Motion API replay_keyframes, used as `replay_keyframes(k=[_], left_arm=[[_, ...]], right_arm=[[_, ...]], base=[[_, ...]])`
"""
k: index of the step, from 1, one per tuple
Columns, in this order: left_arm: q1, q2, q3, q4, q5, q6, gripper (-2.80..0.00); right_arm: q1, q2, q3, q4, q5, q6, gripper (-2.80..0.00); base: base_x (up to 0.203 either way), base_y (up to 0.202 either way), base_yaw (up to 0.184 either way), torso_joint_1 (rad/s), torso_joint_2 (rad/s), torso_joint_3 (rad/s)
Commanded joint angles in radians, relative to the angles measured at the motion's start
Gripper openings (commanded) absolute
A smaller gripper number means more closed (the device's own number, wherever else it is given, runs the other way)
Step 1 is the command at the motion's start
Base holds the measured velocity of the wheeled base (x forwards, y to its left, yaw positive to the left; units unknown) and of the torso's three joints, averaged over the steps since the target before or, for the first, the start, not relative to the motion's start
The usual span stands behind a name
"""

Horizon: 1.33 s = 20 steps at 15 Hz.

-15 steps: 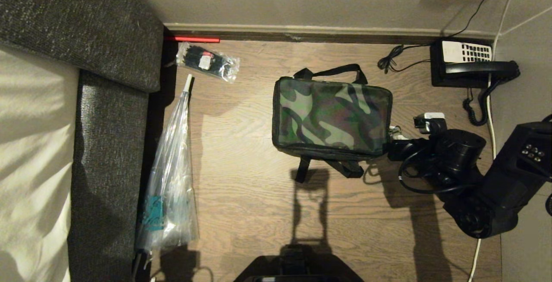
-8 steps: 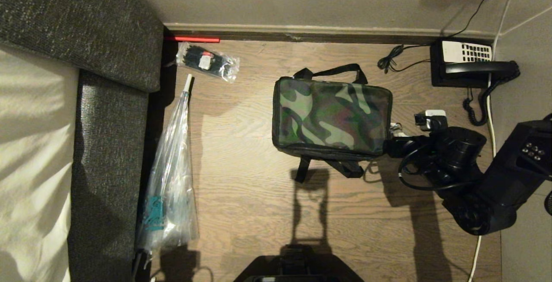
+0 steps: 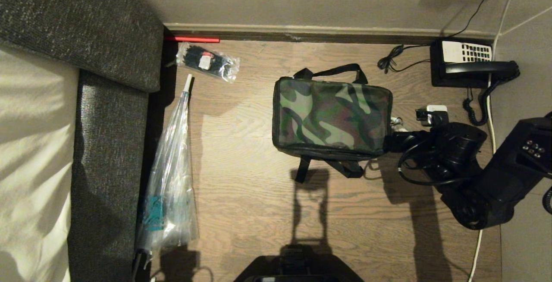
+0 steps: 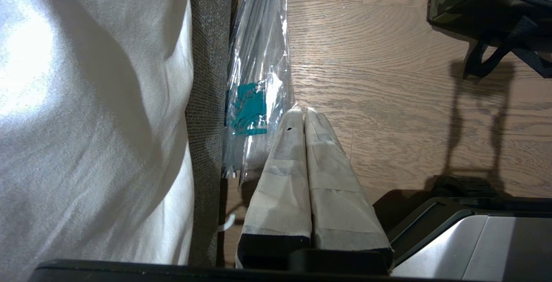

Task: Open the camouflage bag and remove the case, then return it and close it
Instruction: Open the top of the storage box

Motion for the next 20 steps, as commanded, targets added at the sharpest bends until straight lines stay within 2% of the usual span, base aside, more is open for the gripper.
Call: replay_keyframes(k=[1, 20], left_arm=[[0.000, 0.000, 0.000, 0.000, 0.000, 0.000, -2.80], [0.000, 0.000, 0.000, 0.000, 0.000, 0.000, -2.80]], right_arm=[[0.000, 0.002, -0.010, -0.008, 0.001, -0.002, -2.80], [-0.015, 0.014, -0.098, 0.000, 0.004, -0.004, -2.80]], base=[[0.000, 0.000, 0.000, 0.000, 0.00, 0.000], [0.000, 0.000, 0.000, 0.000, 0.00, 0.000]])
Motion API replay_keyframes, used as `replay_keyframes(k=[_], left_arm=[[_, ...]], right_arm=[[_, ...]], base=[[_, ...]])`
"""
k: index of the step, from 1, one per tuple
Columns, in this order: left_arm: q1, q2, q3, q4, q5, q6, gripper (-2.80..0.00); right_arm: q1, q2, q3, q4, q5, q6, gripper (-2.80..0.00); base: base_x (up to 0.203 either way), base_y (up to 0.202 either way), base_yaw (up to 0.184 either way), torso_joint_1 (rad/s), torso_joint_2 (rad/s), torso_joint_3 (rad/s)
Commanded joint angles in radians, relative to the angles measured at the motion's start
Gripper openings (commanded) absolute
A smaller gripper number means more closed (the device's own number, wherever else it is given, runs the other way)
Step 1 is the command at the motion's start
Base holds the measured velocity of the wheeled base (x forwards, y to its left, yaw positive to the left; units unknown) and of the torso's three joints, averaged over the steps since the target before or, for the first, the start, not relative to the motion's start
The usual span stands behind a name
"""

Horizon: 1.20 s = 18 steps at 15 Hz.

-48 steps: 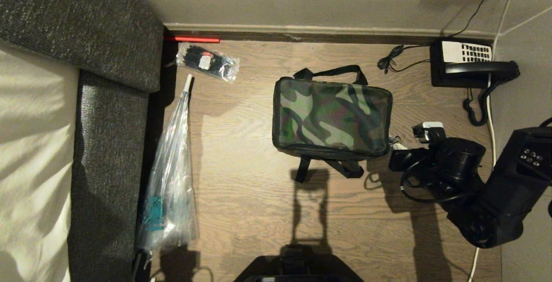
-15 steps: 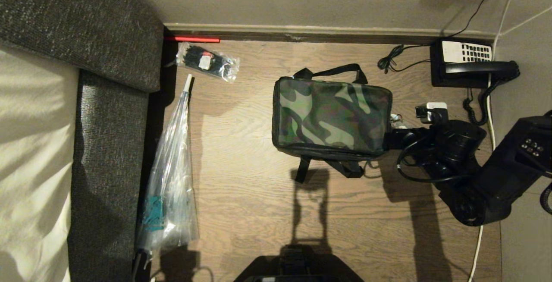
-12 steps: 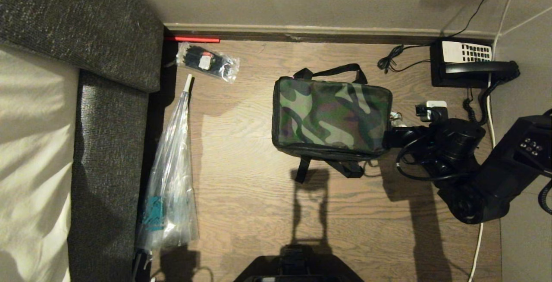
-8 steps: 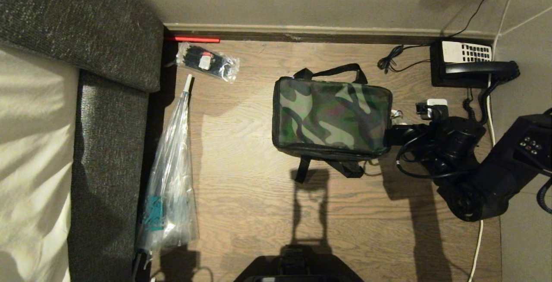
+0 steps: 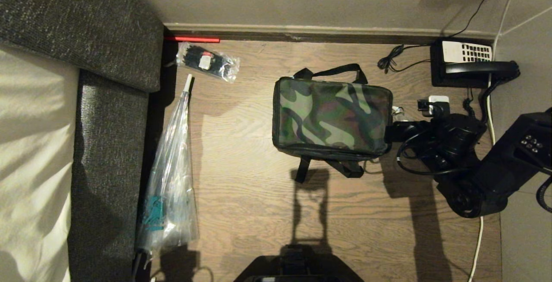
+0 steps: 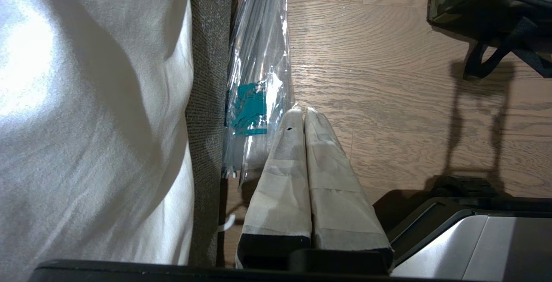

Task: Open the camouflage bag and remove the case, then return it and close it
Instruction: Open the top of the storage box

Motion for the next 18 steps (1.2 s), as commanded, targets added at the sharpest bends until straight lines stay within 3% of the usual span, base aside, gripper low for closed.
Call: replay_keyframes(k=[1, 18], left_arm=[[0.000, 0.000, 0.000, 0.000, 0.000, 0.000, -2.80], [0.000, 0.000, 0.000, 0.000, 0.000, 0.000, -2.80]], right_arm=[[0.000, 0.000, -0.004, -0.011, 0.000, 0.000, -2.80], [-0.038, -0.003, -0.048, 0.011, 0.036, 0.017, -2.80]], base=[[0.000, 0.000, 0.000, 0.000, 0.00, 0.000], [0.000, 0.000, 0.000, 0.000, 0.00, 0.000]])
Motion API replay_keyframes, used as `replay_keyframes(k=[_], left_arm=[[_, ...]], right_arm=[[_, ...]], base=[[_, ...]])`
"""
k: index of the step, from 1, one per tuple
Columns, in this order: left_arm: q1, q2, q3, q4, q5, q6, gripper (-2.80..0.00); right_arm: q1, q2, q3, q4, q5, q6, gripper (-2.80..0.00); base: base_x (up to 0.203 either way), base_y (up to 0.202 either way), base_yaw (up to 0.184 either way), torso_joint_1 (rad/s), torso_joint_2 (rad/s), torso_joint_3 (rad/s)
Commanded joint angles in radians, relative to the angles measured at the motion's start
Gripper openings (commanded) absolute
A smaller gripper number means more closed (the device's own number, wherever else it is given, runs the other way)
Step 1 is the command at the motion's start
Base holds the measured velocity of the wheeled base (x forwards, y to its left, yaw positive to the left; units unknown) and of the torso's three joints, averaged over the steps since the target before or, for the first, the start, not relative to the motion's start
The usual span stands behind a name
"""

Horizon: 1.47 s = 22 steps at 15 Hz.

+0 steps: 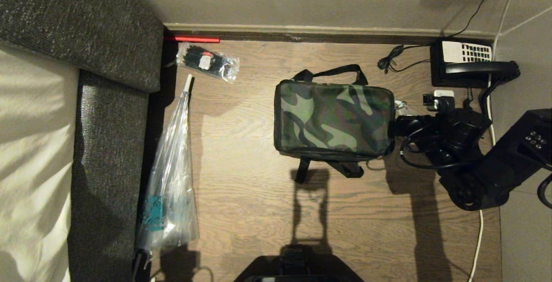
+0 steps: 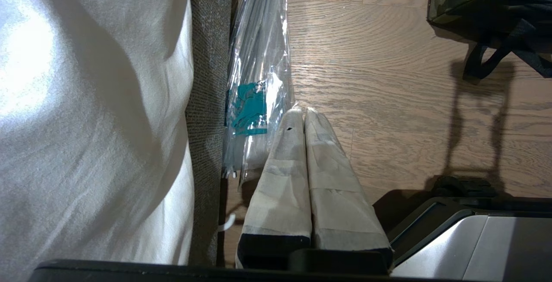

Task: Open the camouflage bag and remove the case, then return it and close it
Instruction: Open the top of the storage box

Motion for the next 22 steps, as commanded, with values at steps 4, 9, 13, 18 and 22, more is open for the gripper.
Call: replay_keyframes(k=[4, 9, 13, 18, 22], left_arm=[[0.000, 0.000, 0.000, -0.001, 0.000, 0.000, -2.80], [0.000, 0.000, 0.000, -0.001, 0.000, 0.000, -2.80], [0.000, 0.000, 0.000, -0.001, 0.000, 0.000, -2.80], [0.000, 0.000, 0.000, -0.001, 0.000, 0.000, -2.80], [0.000, 0.000, 0.001, -0.001, 0.000, 0.000, -2.80]], right_arm=[[-0.006, -0.009, -0.001, 0.000, -0.001, 0.028, -2.80], [-0.006, -0.016, -0.018, 0.007, -0.003, 0.048, -2.80], [-0.009, -0.016, -0.034, 0.021, -0.003, 0.049, -2.80], [-0.009, -0.016, -0.053, 0.033, -0.004, 0.049, -2.80], [-0.009, -0.010, -0.053, 0.033, -0.007, 0.055, -2.80]], base=[[0.000, 0.000, 0.000, 0.000, 0.00, 0.000], [0.000, 0.000, 0.000, 0.000, 0.00, 0.000], [0.000, 0.000, 0.000, 0.000, 0.00, 0.000], [0.000, 0.000, 0.000, 0.000, 0.00, 0.000], [0.000, 0.000, 0.000, 0.000, 0.00, 0.000]])
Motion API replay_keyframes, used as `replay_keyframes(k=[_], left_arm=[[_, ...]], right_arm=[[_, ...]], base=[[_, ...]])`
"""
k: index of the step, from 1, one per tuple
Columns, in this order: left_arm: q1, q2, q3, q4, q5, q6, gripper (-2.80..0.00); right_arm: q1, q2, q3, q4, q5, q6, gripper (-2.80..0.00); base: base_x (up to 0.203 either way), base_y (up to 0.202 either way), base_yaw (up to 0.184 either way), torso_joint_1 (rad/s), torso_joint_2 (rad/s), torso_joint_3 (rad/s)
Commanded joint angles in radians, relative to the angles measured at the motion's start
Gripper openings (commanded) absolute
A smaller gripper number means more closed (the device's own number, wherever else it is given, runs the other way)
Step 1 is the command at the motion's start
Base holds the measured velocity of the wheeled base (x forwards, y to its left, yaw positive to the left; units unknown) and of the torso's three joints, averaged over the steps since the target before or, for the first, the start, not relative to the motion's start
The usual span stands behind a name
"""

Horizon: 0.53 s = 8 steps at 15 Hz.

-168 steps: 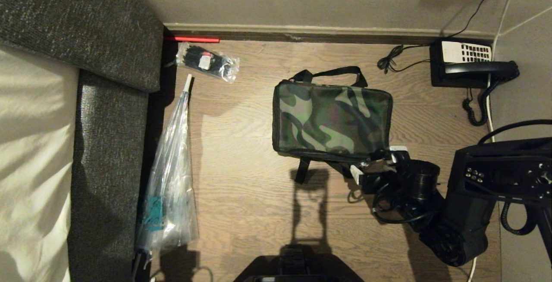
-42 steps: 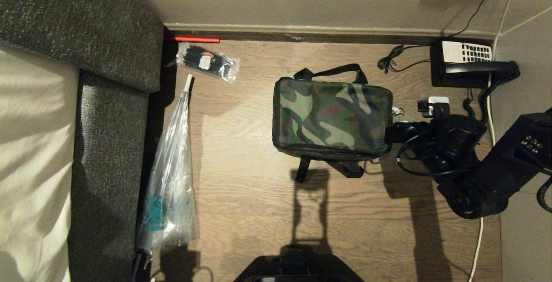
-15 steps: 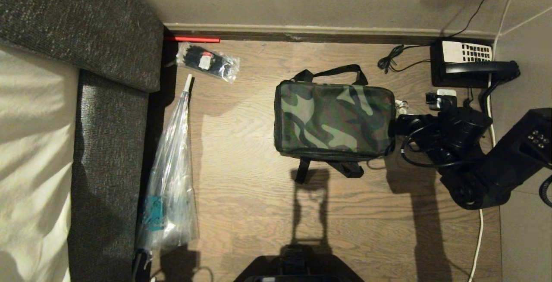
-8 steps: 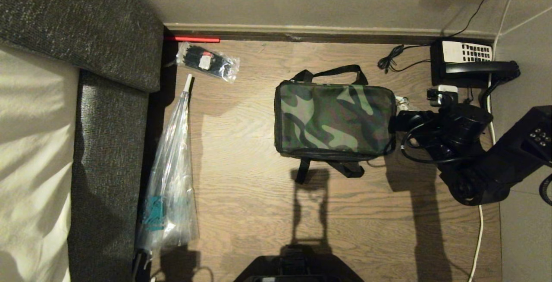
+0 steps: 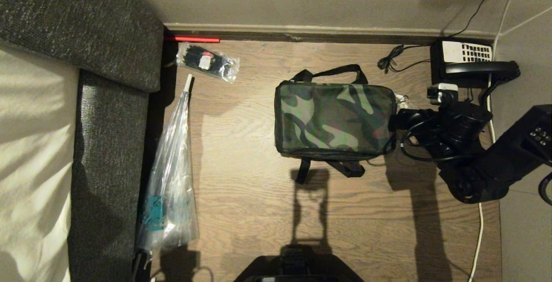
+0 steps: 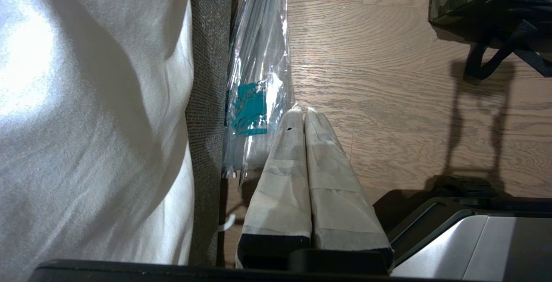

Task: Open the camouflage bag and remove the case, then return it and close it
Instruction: Open the top of the storage box

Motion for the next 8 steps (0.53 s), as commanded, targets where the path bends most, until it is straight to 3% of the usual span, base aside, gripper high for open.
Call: replay_keyframes(k=[1, 8], left_arm=[[0.000, 0.000, 0.000, 0.000, 0.000, 0.000, -2.80], [0.000, 0.000, 0.000, 0.000, 0.000, 0.000, -2.80]], right_arm=[[0.000, 0.005, -0.004, -0.008, -0.001, 0.002, -2.80], [0.000, 0.016, -0.032, -0.001, -0.001, 0.005, -2.80]], base=[[0.000, 0.000, 0.000, 0.000, 0.00, 0.000], [0.000, 0.000, 0.000, 0.000, 0.00, 0.000]])
